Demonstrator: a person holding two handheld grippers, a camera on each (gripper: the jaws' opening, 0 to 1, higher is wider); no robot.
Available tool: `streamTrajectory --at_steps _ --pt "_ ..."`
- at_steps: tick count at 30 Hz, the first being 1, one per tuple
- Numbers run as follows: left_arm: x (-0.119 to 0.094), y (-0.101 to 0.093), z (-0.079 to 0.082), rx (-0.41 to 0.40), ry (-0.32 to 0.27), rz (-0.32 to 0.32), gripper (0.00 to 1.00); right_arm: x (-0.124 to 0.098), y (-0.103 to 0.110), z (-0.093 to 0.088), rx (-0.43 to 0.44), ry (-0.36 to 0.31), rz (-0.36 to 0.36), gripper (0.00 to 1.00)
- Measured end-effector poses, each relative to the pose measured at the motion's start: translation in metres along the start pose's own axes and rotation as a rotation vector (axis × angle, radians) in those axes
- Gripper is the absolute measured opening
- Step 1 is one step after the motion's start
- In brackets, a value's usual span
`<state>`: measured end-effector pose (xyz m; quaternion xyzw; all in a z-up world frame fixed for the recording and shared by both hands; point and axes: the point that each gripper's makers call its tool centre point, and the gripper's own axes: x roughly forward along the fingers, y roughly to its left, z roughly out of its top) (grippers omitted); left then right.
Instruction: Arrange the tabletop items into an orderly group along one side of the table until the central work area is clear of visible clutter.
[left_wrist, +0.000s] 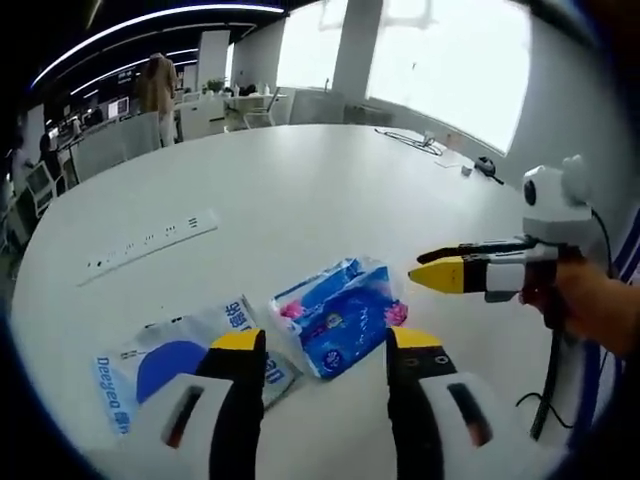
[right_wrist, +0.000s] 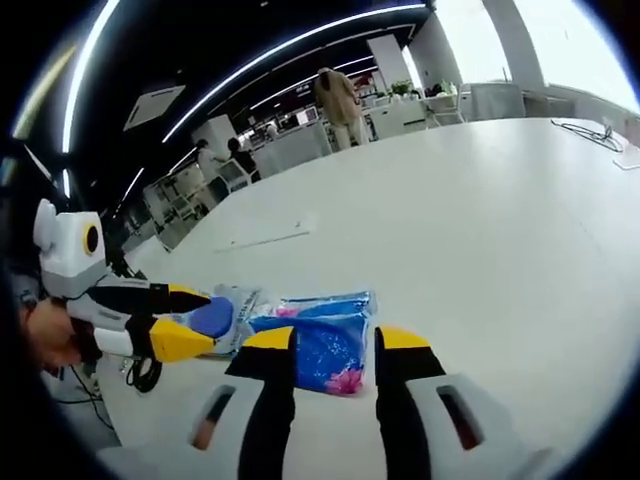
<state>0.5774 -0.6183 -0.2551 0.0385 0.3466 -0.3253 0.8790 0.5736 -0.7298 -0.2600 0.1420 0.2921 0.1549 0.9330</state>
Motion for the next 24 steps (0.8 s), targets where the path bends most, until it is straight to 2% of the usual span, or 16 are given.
streamTrajectory --at_steps 13,24 --pt "-0.021 -0.002 0.009 -0.001 -0.02 -0.029 0.59 -0.014 0.016 0.013 -0.031 -0.02 0.018 0.34" --pt "-0.045 0.0 0.015 -0.003 -0.042 -0.054 0.61 -0.023 0.038 0.018 -0.057 -0.029 0.042 0.35"
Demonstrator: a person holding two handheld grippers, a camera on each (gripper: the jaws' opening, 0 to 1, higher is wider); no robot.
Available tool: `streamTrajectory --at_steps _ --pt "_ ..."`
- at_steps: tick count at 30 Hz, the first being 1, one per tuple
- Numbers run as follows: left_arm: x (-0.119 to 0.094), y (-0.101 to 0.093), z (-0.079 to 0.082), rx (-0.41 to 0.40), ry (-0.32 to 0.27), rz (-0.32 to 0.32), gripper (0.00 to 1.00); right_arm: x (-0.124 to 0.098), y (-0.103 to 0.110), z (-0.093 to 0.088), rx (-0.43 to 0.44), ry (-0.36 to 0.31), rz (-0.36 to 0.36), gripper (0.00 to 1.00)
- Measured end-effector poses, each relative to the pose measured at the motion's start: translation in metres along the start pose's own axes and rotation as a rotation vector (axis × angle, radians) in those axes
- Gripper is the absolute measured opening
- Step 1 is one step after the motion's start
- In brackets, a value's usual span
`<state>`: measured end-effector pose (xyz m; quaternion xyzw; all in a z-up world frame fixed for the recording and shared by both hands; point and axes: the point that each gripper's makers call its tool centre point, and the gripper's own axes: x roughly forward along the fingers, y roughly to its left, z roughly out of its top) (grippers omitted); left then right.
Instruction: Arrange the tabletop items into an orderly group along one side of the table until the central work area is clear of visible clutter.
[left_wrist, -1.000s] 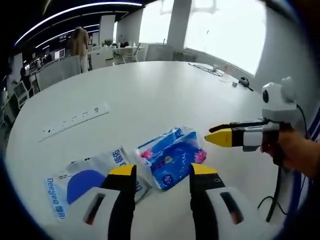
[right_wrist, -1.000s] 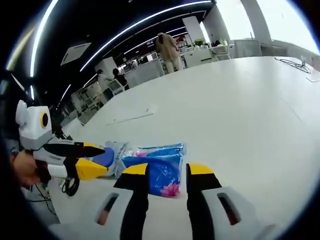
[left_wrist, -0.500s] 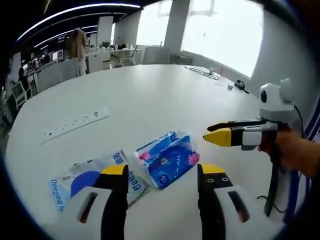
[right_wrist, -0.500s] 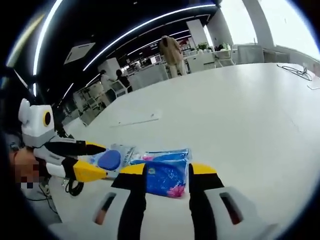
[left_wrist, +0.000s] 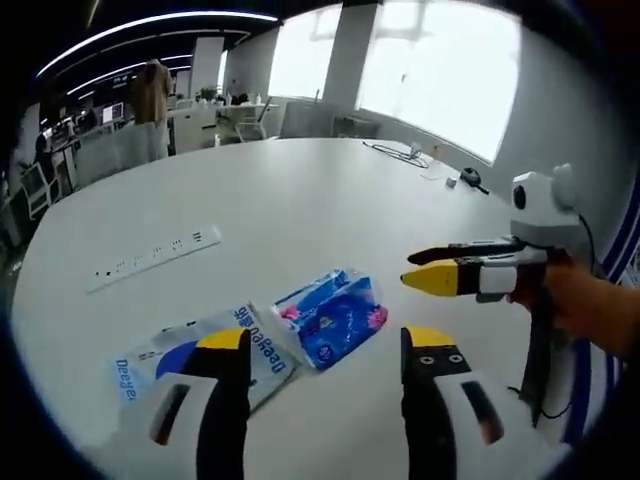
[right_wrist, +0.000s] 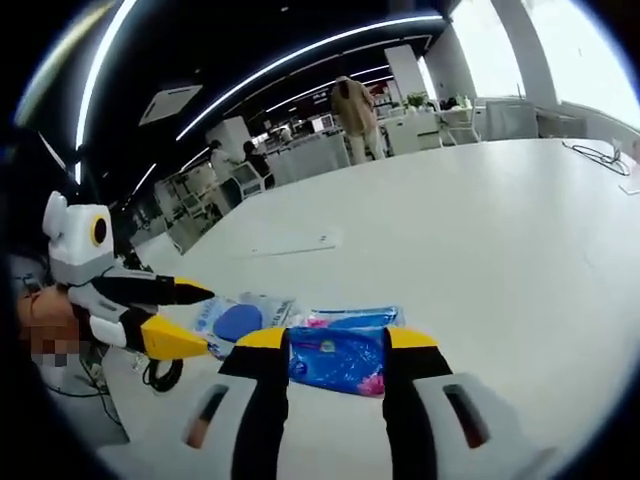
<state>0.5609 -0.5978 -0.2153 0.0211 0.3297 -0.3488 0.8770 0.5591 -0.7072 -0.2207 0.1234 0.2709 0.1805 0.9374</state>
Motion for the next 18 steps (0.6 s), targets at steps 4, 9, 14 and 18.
streamTrajectory --at_steps 4,9,14,18 --pt "-0.009 0.001 0.001 -0.002 -0.004 -0.008 0.62 -0.002 0.008 0.002 -0.009 -0.001 0.01 0.36" --pt "-0.022 0.003 0.001 -0.007 -0.012 -0.023 0.63 -0.003 0.019 0.006 -0.027 0.0 0.024 0.36" --pt "-0.036 0.008 0.001 -0.015 -0.021 -0.028 0.63 -0.002 0.034 0.011 -0.049 0.003 0.045 0.37" --pt "-0.049 0.014 0.001 -0.023 -0.031 -0.028 0.64 -0.002 0.046 0.016 -0.07 0.003 0.064 0.39"
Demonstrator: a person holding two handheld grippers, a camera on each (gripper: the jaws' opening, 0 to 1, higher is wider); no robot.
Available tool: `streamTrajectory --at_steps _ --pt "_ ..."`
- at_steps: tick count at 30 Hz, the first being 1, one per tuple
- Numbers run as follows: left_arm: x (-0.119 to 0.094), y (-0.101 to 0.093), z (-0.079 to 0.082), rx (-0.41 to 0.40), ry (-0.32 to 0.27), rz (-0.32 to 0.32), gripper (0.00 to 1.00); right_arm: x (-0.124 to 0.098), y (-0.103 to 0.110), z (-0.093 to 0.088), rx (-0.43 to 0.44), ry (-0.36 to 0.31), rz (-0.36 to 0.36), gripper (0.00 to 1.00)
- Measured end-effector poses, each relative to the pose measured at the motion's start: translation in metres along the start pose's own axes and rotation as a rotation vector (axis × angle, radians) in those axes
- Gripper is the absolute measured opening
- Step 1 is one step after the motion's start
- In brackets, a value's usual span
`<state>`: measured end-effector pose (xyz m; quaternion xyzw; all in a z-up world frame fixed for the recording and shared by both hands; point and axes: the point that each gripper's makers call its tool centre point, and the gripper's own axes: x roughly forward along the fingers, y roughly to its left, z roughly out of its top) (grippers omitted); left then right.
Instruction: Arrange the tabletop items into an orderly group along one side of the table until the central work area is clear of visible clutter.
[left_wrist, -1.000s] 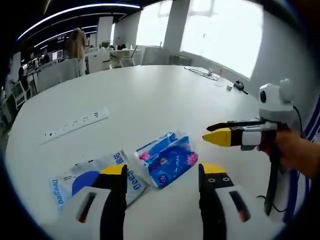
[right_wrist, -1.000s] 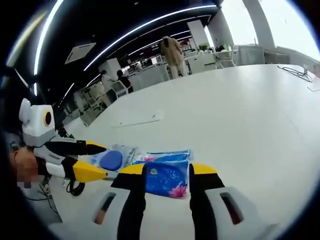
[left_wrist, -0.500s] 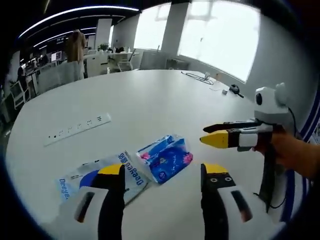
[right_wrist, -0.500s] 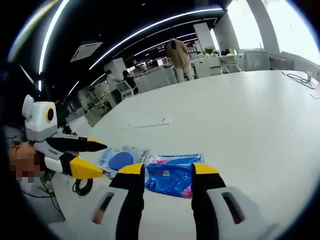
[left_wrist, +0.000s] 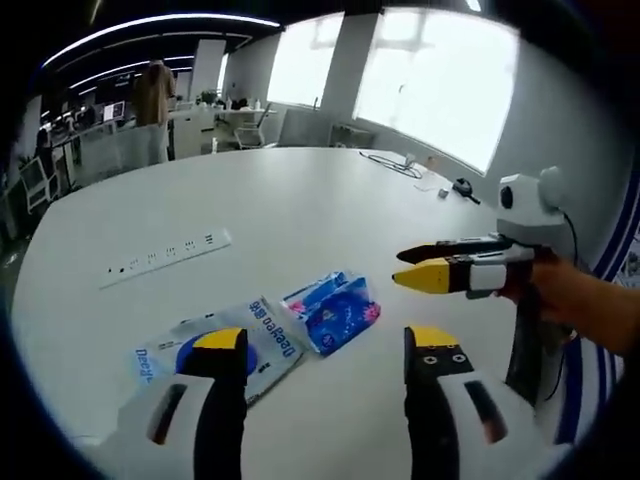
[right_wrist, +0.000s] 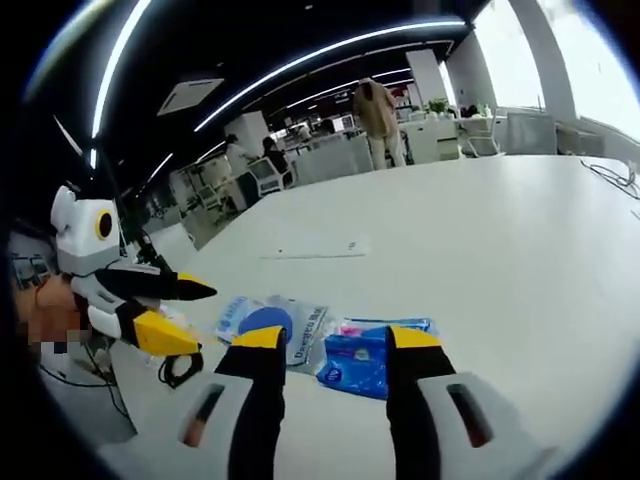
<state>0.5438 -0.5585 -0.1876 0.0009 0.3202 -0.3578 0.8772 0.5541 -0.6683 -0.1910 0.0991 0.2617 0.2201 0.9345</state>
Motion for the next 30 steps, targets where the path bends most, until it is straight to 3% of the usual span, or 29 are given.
streamTrajectory --at_steps 12,30 --pt "-0.037 0.019 -0.003 -0.01 -0.019 0.006 0.66 0.006 0.037 0.004 -0.053 0.021 0.072 0.43" --pt "-0.114 0.063 -0.029 -0.067 -0.035 0.055 0.69 0.023 0.112 0.005 -0.159 0.078 0.243 0.48"
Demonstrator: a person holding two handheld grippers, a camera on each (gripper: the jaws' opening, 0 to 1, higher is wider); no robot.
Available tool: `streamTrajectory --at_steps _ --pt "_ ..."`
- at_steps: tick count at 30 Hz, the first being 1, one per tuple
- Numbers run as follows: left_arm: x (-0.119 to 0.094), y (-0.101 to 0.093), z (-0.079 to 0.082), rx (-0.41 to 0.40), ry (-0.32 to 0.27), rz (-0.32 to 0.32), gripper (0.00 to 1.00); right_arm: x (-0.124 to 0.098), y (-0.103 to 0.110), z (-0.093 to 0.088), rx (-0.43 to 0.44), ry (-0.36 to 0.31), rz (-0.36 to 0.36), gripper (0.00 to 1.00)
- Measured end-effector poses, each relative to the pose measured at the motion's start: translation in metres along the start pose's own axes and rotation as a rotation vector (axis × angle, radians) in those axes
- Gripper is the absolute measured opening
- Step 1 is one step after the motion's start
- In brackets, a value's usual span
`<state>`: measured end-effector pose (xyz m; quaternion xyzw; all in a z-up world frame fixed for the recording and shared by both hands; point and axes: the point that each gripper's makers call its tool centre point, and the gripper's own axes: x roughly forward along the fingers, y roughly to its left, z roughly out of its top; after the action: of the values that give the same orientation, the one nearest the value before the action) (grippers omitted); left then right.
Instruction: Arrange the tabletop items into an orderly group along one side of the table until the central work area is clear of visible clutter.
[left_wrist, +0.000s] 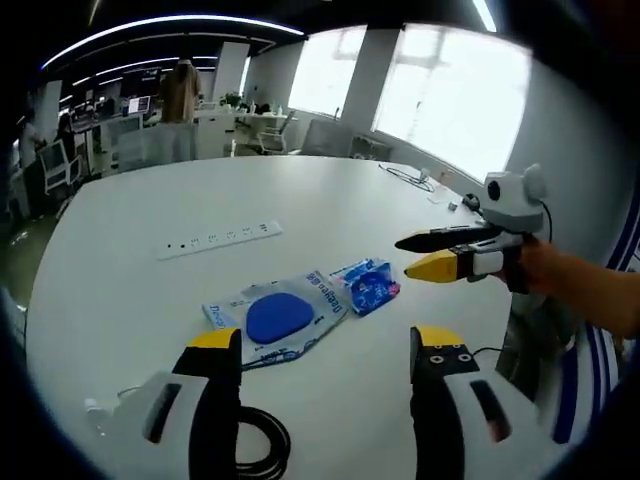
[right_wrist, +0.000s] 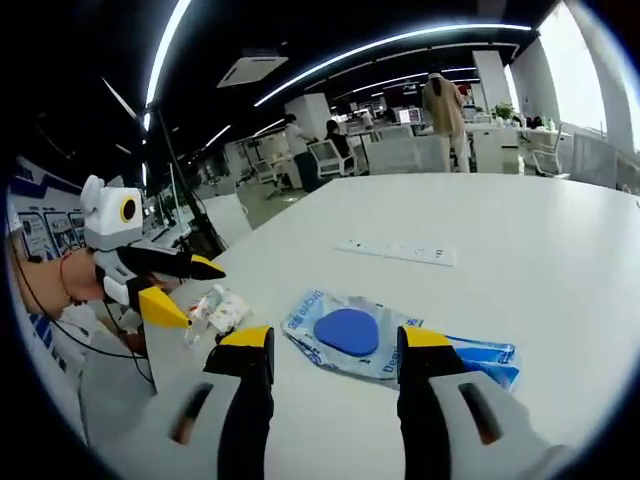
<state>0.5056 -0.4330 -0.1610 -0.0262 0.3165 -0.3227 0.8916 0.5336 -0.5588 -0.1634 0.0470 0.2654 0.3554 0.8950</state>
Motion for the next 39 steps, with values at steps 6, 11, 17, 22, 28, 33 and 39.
streamTrajectory --at_steps 6,11,17,22,28,33,39 --pt "-0.027 0.018 -0.006 -0.023 -0.012 0.028 0.7 0.019 0.029 0.008 -0.052 0.024 0.073 0.49" --pt "-0.052 0.034 -0.012 -0.039 -0.022 0.054 0.7 0.036 0.052 0.015 -0.093 0.045 0.13 0.49" --pt "-0.081 0.053 -0.021 -0.066 -0.037 0.092 0.7 0.057 0.079 0.023 -0.133 0.061 0.19 0.49" --pt "-0.102 0.068 -0.03 -0.087 -0.045 0.124 0.7 0.074 0.1 0.026 -0.164 0.081 0.241 0.49" --pt "-0.122 0.084 -0.04 -0.111 -0.046 0.151 0.71 0.094 0.125 0.025 -0.201 0.116 0.307 0.49" --pt "-0.136 0.097 -0.05 -0.145 -0.056 0.168 0.72 0.109 0.139 0.02 -0.233 0.16 0.355 0.49" --pt "-0.149 0.113 -0.061 -0.183 -0.062 0.188 0.71 0.131 0.153 0.015 -0.263 0.203 0.404 0.48"
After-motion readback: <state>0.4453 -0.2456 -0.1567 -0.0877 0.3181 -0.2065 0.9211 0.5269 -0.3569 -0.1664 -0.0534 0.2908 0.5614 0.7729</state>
